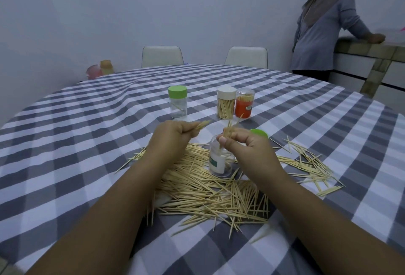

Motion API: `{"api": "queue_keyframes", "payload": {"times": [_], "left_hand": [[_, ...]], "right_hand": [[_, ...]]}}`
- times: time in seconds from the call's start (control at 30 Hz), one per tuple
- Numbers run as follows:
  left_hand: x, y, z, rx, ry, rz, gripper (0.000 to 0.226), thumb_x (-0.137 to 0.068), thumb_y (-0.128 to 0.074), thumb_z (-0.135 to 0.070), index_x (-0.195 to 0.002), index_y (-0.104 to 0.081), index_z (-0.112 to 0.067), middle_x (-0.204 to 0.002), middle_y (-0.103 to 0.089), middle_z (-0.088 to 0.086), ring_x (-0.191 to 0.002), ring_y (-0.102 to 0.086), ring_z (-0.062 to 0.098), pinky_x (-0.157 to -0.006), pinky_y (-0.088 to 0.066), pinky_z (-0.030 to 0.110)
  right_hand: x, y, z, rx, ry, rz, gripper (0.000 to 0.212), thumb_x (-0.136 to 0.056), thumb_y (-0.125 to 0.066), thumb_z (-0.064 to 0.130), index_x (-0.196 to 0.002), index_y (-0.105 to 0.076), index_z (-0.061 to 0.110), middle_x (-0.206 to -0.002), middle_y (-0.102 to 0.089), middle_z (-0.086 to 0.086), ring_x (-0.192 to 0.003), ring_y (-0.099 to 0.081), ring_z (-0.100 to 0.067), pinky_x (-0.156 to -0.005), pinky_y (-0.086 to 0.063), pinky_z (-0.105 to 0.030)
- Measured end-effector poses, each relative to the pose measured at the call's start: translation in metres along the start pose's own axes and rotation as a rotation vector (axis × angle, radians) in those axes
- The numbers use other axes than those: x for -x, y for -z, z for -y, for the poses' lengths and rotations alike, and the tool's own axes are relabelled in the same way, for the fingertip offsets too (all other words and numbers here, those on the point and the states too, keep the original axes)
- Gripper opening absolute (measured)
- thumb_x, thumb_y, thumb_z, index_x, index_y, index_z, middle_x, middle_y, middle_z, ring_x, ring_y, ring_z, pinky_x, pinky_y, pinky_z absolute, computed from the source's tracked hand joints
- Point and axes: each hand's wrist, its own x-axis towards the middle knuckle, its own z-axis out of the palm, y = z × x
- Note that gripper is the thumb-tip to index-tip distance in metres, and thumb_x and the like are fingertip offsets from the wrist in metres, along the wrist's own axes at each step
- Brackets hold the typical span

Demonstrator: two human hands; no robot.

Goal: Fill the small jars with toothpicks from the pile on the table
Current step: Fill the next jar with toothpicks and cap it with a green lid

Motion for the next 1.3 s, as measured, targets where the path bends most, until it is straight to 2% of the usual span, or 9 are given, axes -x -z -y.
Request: {"api": "queue_keyframes", "payload": {"times": [0.1,0.27,0.47,0.63,0.77,0.93,1.03,1.1,1.3], "left_hand": [[0.0,0.003,0.0,0.251,0.04,-0.081,0.026,-0.089,-0.065,-0.016,-0.115,-0.069,-0.019,-0.106,-0.069,-0.007,-0.089,-0.06,-0.003,-0.073,-0.047,0.009],[-0.007,0.007,0.005,0.505,0.117,-0.14,0.026,-0.086,-0.067,-0.012,-0.112,-0.07,-0.011,-0.102,-0.073,0.0,-0.1,-0.067,0.013,-0.095,-0.052,0.035],[-0.007,0.011,-0.006,0.843,0.128,-0.228,0.028,-0.089,-0.06,-0.007,-0.117,-0.064,-0.006,-0.103,-0.071,0.007,-0.093,-0.069,0.014,-0.084,-0.056,0.026],[-0.004,0.014,-0.024,1.122,0.144,-0.223,0.021,-0.091,-0.056,-0.005,-0.109,-0.065,-0.008,-0.102,-0.071,0.004,-0.089,-0.071,0.014,-0.077,-0.058,0.024],[0.0,0.01,-0.034,1.288,0.156,-0.149,0.017,-0.091,-0.054,-0.004,-0.103,-0.065,-0.008,-0.094,-0.073,0.004,-0.087,-0.071,0.016,-0.072,-0.058,0.025],[0.008,-0.006,-0.039,1.223,0.159,0.016,0.016,-0.087,-0.054,-0.003,-0.097,-0.066,-0.008,-0.083,-0.074,0.0,-0.083,-0.071,0.015,-0.079,-0.057,0.026],[0.011,-0.011,-0.037,1.07,0.139,0.123,0.015,-0.077,-0.061,-0.01,-0.089,-0.069,-0.013,-0.086,-0.074,-0.003,-0.095,-0.068,0.011,-0.09,-0.047,0.026],[0.013,-0.011,-0.035,0.928,0.138,0.206,0.02,-0.07,-0.064,-0.019,-0.089,-0.071,-0.016,-0.091,-0.074,-0.006,-0.1,-0.064,0.002,-0.087,-0.037,0.022],[0.013,-0.003,-0.029,0.758,0.186,0.327,0.037,-0.064,-0.068,-0.023,-0.101,-0.069,-0.018,-0.1,-0.073,-0.006,-0.109,-0.059,0.004,-0.083,-0.036,0.019]], "right_hand": [[0.003,0.001,0.004,-0.011,-0.015,0.03,0.005,-0.087,-0.065,0.022,-0.089,-0.07,0.024,-0.107,-0.064,0.009,-0.104,-0.058,-0.007,-0.084,-0.045,-0.026],[0.006,0.004,0.006,0.011,-0.026,0.149,0.055,-0.084,-0.068,0.03,-0.131,-0.043,0.043,-0.128,-0.05,0.013,-0.12,-0.045,-0.006,-0.092,-0.045,-0.028],[0.008,0.001,0.0,0.177,0.014,0.241,0.088,-0.084,-0.07,0.022,-0.149,-0.011,0.036,-0.136,-0.039,0.011,-0.121,-0.041,-0.004,-0.08,-0.039,-0.009],[0.008,0.0,0.001,0.161,0.004,0.226,0.096,-0.083,-0.071,0.02,-0.149,-0.004,0.036,-0.139,-0.043,0.005,-0.123,-0.043,-0.006,-0.099,-0.045,-0.03],[0.008,-0.002,0.0,0.163,0.009,0.218,0.097,-0.082,-0.073,0.021,-0.149,-0.004,0.035,-0.137,-0.046,0.002,-0.123,-0.046,-0.009,-0.102,-0.045,-0.038],[0.008,-0.002,0.0,0.153,0.008,0.218,0.099,-0.081,-0.074,0.02,-0.15,-0.003,0.034,-0.124,-0.045,0.009,-0.121,-0.046,-0.007,-0.101,-0.044,-0.033],[0.009,-0.001,0.001,0.148,-0.007,0.23,0.099,-0.082,-0.073,0.02,-0.15,-0.002,0.034,-0.114,-0.043,0.014,-0.108,-0.047,0.004,-0.083,-0.04,-0.006],[0.008,0.0,0.001,0.142,-0.017,0.232,0.099,-0.082,-0.073,0.019,-0.149,-0.002,0.035,-0.112,-0.043,0.014,-0.098,-0.045,0.014,-0.07,-0.038,0.002],[0.006,-0.001,-0.002,0.141,-0.007,0.225,0.1,-0.081,-0.074,0.017,-0.149,-0.004,0.035,-0.125,-0.049,0.008,-0.095,-0.051,0.015,-0.069,-0.041,0.001]]}}
